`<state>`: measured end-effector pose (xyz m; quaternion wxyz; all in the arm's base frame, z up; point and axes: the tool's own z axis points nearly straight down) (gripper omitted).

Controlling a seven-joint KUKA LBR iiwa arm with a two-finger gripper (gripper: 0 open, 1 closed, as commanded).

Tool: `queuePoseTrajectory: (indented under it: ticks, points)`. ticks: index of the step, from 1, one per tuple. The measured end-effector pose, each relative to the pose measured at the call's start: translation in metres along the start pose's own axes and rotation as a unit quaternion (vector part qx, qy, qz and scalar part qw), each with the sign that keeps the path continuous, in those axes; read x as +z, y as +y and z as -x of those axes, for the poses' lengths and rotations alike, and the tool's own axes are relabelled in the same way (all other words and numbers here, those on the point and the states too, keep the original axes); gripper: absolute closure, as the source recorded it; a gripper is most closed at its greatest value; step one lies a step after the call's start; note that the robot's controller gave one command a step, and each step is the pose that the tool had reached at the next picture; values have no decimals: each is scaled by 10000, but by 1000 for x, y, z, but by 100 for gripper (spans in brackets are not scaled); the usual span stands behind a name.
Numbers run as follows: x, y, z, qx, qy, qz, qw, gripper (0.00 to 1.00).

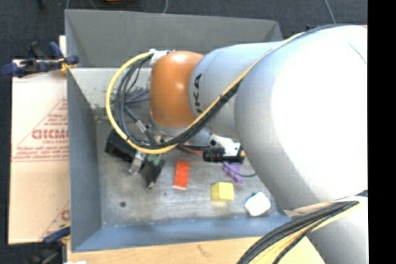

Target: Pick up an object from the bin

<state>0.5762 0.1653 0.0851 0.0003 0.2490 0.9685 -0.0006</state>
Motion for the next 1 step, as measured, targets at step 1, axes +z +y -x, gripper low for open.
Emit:
queuePoseTrajectory:
  ticks: [1]
  points:
    - [-2,0,0,3,-9,6,10000,100]
